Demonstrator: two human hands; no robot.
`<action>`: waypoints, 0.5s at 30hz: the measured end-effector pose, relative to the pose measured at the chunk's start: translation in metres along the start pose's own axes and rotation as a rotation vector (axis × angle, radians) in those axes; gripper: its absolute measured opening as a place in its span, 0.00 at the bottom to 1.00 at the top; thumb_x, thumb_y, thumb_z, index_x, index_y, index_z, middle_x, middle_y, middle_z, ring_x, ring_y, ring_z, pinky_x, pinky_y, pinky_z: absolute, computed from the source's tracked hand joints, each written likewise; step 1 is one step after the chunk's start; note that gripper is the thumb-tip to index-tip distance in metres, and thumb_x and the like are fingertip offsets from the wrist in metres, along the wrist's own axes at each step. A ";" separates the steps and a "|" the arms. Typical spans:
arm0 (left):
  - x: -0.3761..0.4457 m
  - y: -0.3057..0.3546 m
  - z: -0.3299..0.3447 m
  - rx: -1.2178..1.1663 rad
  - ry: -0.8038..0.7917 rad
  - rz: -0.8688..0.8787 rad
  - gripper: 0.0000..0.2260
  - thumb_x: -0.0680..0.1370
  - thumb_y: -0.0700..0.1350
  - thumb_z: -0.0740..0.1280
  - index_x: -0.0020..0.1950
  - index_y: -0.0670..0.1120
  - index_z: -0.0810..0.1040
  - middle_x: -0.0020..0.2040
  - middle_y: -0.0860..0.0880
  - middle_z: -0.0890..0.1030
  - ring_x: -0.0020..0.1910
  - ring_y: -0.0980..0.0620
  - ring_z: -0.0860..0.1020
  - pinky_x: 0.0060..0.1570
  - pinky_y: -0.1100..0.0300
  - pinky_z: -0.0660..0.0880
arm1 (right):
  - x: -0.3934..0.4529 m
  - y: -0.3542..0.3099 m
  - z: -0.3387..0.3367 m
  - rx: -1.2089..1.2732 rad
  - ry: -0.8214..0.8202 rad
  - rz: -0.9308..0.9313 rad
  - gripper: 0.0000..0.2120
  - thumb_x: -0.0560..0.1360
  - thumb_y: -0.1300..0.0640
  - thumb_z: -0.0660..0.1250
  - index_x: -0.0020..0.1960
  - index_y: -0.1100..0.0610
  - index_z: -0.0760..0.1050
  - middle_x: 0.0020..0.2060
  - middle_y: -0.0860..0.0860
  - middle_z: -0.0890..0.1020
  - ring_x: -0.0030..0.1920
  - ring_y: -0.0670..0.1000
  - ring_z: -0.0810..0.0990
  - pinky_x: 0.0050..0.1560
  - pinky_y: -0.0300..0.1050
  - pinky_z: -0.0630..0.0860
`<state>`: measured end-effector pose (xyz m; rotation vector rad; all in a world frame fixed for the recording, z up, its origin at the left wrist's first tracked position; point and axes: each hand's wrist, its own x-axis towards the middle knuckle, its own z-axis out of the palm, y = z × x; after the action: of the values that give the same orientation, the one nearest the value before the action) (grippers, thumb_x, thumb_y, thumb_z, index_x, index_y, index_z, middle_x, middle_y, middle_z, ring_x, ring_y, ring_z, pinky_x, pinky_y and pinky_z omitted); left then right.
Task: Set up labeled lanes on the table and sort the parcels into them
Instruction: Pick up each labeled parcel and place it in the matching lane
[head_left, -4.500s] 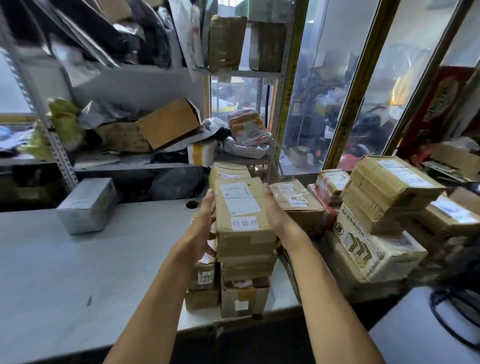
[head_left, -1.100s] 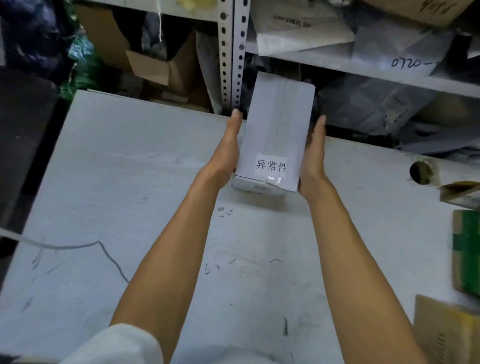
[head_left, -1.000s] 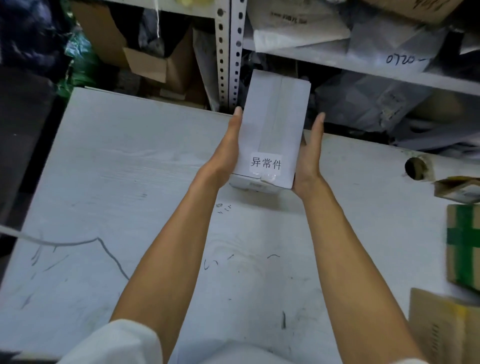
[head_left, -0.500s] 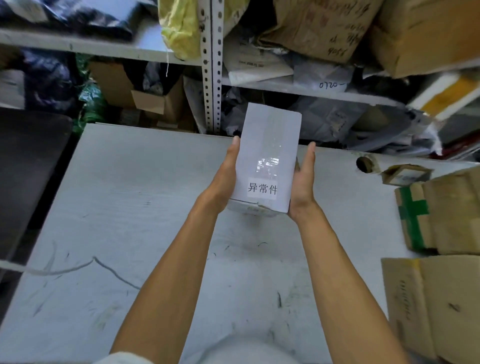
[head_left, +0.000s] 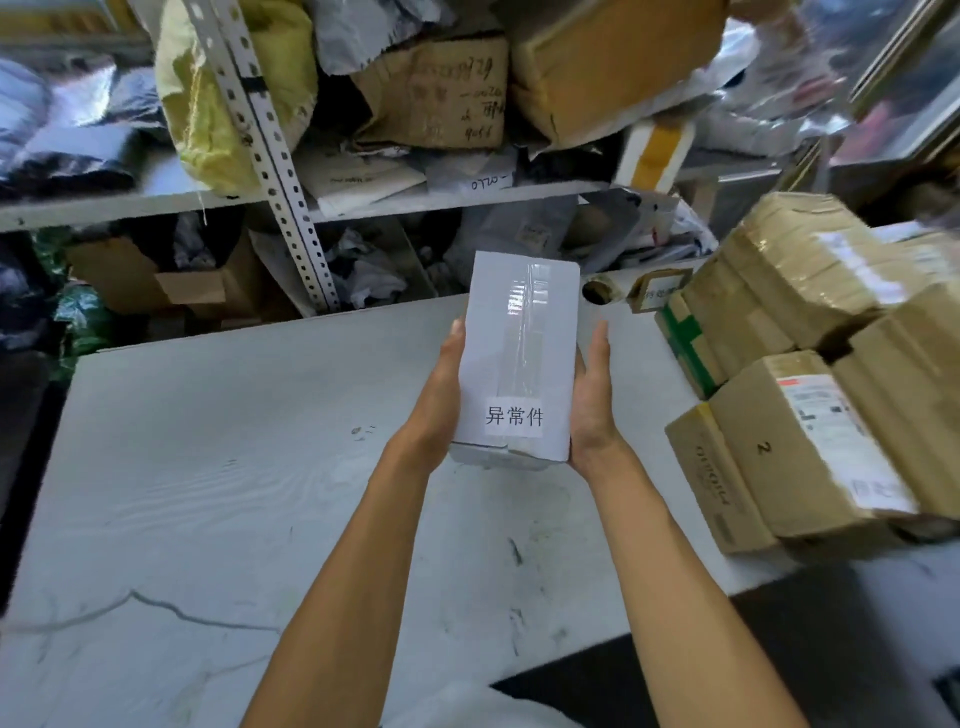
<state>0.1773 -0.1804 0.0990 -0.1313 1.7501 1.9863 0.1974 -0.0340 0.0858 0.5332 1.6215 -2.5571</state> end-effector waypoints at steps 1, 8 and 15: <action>-0.005 -0.004 0.009 0.007 -0.005 -0.001 0.27 0.83 0.66 0.45 0.64 0.58 0.79 0.54 0.50 0.87 0.52 0.48 0.86 0.57 0.49 0.80 | -0.009 -0.002 -0.008 0.001 0.006 -0.006 0.34 0.82 0.30 0.42 0.72 0.48 0.74 0.66 0.56 0.81 0.67 0.58 0.80 0.69 0.58 0.75; -0.057 -0.028 0.075 0.062 -0.053 -0.011 0.29 0.81 0.69 0.46 0.67 0.58 0.79 0.58 0.48 0.85 0.55 0.44 0.85 0.63 0.42 0.78 | -0.086 -0.010 -0.066 0.049 0.083 -0.097 0.35 0.81 0.29 0.46 0.79 0.48 0.66 0.71 0.54 0.78 0.72 0.57 0.76 0.75 0.63 0.68; -0.137 -0.054 0.131 0.156 -0.131 0.018 0.34 0.73 0.76 0.49 0.66 0.61 0.79 0.55 0.47 0.86 0.53 0.42 0.85 0.63 0.40 0.77 | -0.186 -0.011 -0.119 0.105 0.108 -0.201 0.34 0.79 0.27 0.51 0.79 0.43 0.66 0.72 0.50 0.77 0.71 0.54 0.77 0.72 0.59 0.73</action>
<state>0.3517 -0.0917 0.1253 0.0652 1.8173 1.8185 0.3995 0.0528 0.1097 0.5513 1.6593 -2.8182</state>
